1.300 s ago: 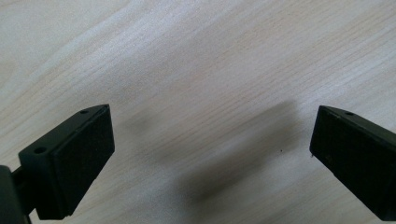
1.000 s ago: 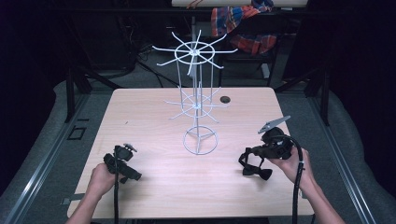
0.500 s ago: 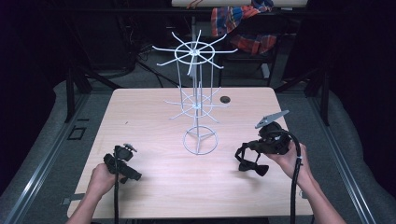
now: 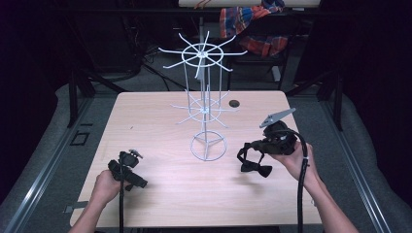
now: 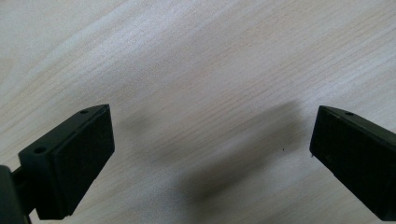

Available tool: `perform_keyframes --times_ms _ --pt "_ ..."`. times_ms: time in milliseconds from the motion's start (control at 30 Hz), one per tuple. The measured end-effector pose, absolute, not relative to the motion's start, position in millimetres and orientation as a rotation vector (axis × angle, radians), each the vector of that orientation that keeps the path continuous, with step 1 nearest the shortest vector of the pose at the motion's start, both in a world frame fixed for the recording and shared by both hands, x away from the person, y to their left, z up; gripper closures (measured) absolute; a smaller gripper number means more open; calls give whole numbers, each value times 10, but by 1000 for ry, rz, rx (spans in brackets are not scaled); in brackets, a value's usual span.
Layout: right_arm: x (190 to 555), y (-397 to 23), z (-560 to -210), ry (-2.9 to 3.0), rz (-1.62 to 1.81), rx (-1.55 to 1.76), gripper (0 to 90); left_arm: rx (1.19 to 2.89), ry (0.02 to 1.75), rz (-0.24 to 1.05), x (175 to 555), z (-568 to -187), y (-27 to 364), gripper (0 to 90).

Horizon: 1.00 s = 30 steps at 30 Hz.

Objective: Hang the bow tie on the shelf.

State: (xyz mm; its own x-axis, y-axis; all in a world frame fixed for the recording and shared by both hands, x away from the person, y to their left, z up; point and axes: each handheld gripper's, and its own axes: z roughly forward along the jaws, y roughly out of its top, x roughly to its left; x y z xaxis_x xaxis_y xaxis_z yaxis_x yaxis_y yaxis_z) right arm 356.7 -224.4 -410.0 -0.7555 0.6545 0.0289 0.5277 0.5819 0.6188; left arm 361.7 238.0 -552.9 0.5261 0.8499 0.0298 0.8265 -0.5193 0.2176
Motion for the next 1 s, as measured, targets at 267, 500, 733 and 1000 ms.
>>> perform_keyframes --times_ms 267,500,733,1000 --pt "3596 -2188 -4066 2611 930 973 897 2585 1438 195 3616 -5533 2374 0" --pt "3629 -2179 -4023 2596 946 978 897 2589 1435 192 3617 -5535 2374 0" --pt "3711 -2175 -3976 2561 957 1003 897 2590 1434 189 3616 -5539 2372 0" --pt "3805 -2195 -3944 2524 969 1034 897 2600 1420 189 3619 -5535 2365 0"
